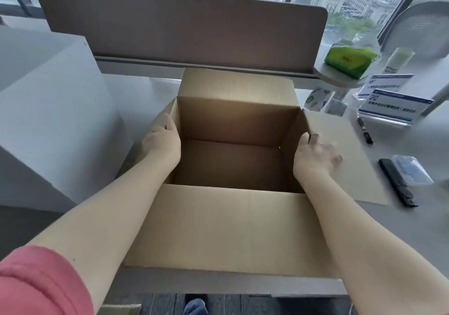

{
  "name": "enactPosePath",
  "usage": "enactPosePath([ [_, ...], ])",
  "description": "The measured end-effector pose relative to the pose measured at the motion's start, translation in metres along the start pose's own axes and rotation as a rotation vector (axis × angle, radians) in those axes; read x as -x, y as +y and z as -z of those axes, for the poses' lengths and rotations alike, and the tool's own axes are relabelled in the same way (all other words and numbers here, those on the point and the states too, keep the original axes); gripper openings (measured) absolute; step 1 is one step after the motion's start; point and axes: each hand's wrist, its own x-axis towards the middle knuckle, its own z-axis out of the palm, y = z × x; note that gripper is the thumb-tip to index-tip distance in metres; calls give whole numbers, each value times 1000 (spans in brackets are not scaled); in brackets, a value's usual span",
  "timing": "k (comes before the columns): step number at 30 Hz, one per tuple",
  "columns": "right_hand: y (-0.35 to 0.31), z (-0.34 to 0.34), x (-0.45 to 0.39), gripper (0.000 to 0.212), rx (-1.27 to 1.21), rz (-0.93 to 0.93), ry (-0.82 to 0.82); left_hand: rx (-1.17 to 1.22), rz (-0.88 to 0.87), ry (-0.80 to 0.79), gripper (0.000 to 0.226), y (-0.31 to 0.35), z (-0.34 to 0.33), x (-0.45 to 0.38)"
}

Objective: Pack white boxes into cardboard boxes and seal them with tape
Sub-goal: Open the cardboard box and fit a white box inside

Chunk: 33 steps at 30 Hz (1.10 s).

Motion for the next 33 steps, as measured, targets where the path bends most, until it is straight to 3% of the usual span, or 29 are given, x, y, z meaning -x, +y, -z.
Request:
enactPosePath([
  [5, 6, -2, -6, 67, -194, 61, 23, 100, 21, -8, 74, 2, 2, 0],
  [13, 9, 4, -9, 61, -154, 81, 18, 115, 7, -40, 73, 5, 9, -1],
  [16, 5, 11, 0, 50, -160, 59, -5, 246, 21, -52, 62, -2, 16, 2],
  [24, -46, 48, 42, 40, -605, 327, 67, 690, -143, 254, 42, -34, 60, 53],
  [33, -160, 91, 119, 38, -815, 688, -59, 862, 142, 566, 26, -152, 96, 108],
])
